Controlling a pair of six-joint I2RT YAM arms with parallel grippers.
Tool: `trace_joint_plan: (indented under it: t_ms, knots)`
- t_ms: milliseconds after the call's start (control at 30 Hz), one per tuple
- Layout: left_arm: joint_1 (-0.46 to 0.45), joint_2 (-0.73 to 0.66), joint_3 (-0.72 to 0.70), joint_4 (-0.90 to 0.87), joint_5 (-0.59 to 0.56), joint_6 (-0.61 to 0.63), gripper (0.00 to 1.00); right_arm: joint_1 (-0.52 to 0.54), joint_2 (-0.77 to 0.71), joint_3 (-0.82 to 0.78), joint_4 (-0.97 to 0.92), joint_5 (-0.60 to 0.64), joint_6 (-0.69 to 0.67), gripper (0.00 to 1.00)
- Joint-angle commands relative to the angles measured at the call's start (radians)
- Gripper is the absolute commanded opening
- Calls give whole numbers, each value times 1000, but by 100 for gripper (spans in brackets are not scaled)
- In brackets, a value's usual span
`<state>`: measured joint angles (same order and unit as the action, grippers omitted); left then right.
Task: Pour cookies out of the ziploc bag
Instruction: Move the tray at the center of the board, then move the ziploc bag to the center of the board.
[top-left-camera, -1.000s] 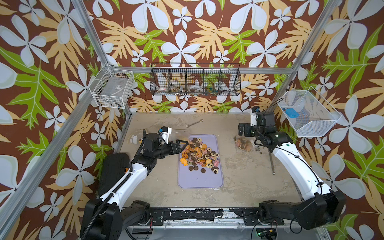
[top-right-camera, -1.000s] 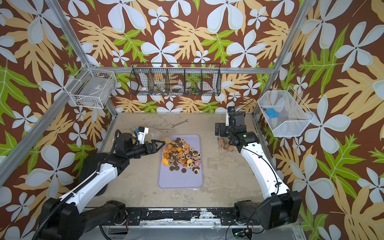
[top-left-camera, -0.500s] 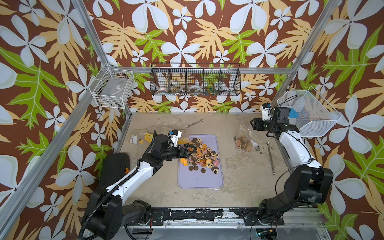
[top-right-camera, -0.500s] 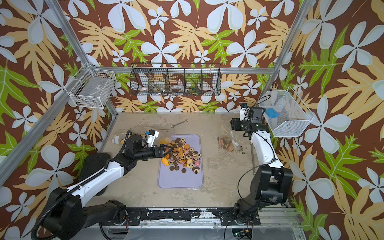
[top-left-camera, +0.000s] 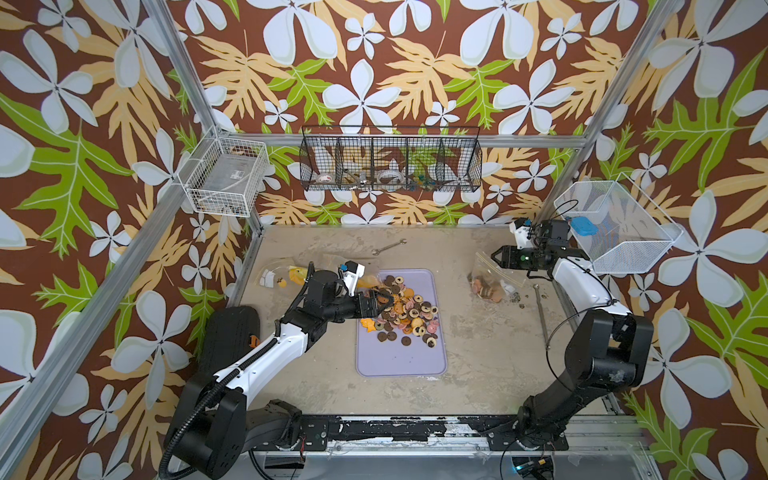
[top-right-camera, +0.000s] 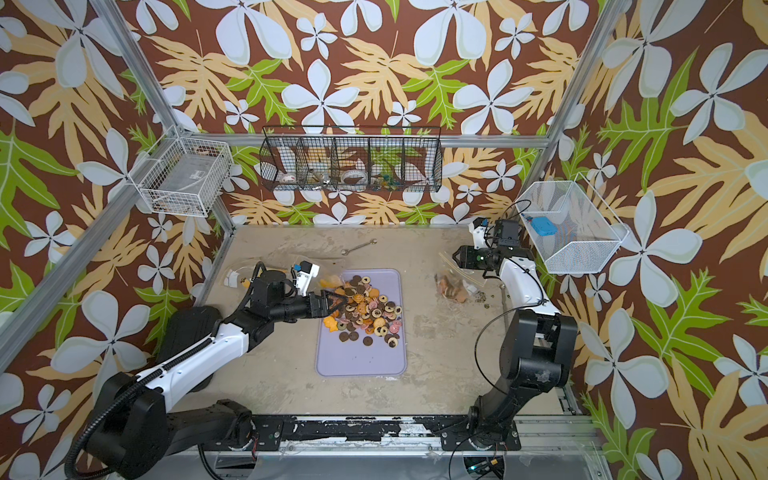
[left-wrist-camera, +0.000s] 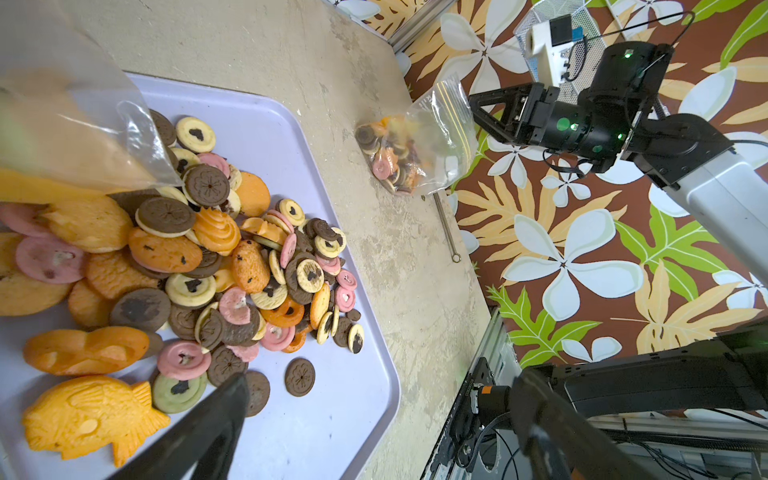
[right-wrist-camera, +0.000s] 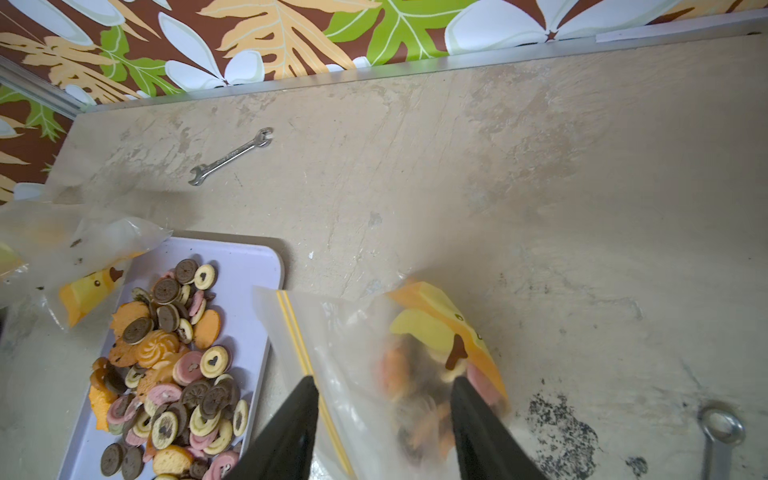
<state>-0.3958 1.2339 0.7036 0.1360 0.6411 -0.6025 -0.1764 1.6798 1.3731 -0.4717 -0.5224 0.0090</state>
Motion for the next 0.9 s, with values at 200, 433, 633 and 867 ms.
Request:
trace_joint_plan:
  t_ms: [200, 433, 633, 867]
  knots:
    - [0, 0, -13, 19, 8, 22, 100, -21, -98, -103, 56, -64, 96, 57]
    - [0, 1, -19, 25, 11, 24, 100, -21, -102, -143, 59, -64, 95, 53]
    - [0, 2, -22, 25, 12, 24, 100, -21, -86, -137, 46, -53, 92, 48]
    - [0, 12, -23, 40, 20, 15, 100, -20, -80, -139, 37, -14, 89, 42]
